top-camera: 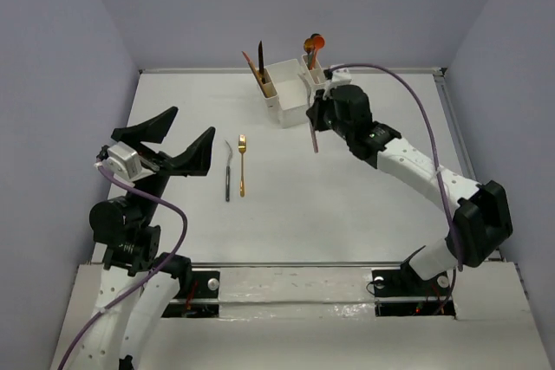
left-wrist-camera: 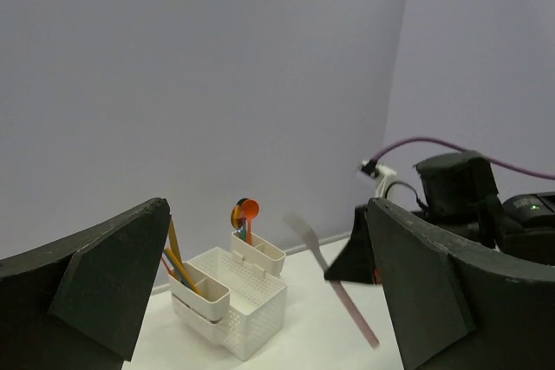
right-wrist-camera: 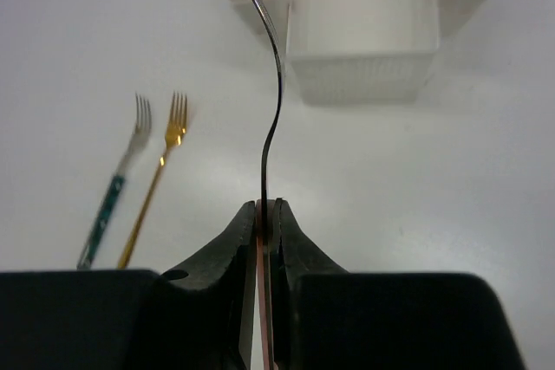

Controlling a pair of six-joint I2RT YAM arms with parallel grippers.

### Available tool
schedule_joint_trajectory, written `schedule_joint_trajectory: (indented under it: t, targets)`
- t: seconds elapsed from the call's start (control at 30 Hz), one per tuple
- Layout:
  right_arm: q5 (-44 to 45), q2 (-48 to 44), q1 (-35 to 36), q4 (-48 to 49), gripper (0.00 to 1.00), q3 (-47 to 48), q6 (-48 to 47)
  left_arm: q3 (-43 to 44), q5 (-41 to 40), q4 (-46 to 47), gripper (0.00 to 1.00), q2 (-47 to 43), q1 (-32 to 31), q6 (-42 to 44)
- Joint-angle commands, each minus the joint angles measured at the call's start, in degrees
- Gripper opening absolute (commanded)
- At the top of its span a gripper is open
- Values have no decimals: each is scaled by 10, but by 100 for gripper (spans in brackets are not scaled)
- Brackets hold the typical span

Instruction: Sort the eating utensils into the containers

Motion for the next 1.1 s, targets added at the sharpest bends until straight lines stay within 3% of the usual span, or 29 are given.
schedule_joint_trajectory:
  t: [0.0, 0.2, 0.4, 0.8, 1.07]
  targets:
    - [-9, 24, -74, 265, 0, 27, -17, 14, 3, 30, 99, -4, 4, -1]
    - [12, 137, -127, 448, 0, 120, -51, 15, 3, 30, 99, 0, -1, 2]
    - [15, 251, -160, 536, 0, 210, -64, 16, -4, 30, 99, 3, -1, 4]
    - [1, 389, -197, 557, 0, 332, -53, 19, -2, 30, 99, 29, -1, 6]
    - [-23, 406, -197, 596, 0, 281, -33, 19, 3, 30, 99, 35, 4, 5]
